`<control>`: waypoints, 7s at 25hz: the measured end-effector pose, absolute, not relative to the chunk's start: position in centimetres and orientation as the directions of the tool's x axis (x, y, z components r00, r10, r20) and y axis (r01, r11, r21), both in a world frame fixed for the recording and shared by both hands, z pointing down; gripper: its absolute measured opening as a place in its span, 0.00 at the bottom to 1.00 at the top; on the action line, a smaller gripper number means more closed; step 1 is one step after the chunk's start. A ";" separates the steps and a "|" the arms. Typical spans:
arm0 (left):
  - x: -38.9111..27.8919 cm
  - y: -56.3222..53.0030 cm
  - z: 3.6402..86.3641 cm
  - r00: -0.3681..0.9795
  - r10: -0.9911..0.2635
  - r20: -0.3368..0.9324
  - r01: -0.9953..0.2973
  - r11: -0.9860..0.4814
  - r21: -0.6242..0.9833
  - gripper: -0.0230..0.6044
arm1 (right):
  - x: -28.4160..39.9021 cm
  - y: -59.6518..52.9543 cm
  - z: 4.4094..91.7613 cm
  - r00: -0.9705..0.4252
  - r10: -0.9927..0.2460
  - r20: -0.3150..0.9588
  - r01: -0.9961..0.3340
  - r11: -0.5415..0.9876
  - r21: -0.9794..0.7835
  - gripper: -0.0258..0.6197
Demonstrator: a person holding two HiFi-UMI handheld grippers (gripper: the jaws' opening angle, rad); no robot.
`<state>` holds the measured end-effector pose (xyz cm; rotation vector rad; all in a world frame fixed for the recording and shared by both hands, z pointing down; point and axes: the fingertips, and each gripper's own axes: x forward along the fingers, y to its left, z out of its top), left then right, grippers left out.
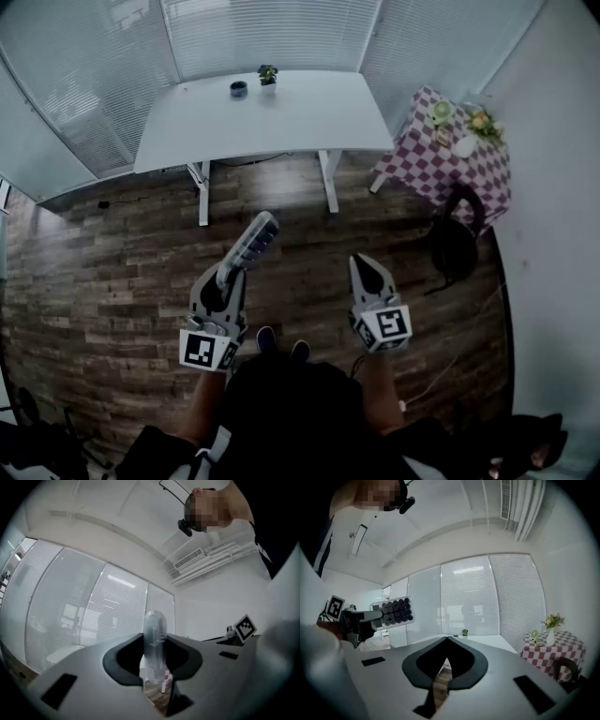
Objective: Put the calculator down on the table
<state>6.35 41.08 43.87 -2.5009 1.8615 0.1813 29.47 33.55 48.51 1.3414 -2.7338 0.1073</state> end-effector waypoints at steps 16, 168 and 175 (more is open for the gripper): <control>5.5 40.4 44.8 0.256 -0.964 -0.072 -0.964 -0.260 0.050 0.20 | 29.0 33.3 49.3 -0.622 -0.771 0.135 -0.777 0.629 0.011 0.05; -19.5 -23.7 51.0 0.160 -0.978 -0.137 -0.197 -0.168 0.966 0.20 | 5.5 -28.1 49.6 -0.663 -0.740 0.117 -0.749 0.652 -0.119 0.05; -20.2 -23.9 52.9 0.168 -0.983 -0.077 -0.212 -0.112 0.971 0.20 | 4.5 -28.5 50.1 -0.664 -0.737 0.125 -0.748 0.651 -0.133 0.05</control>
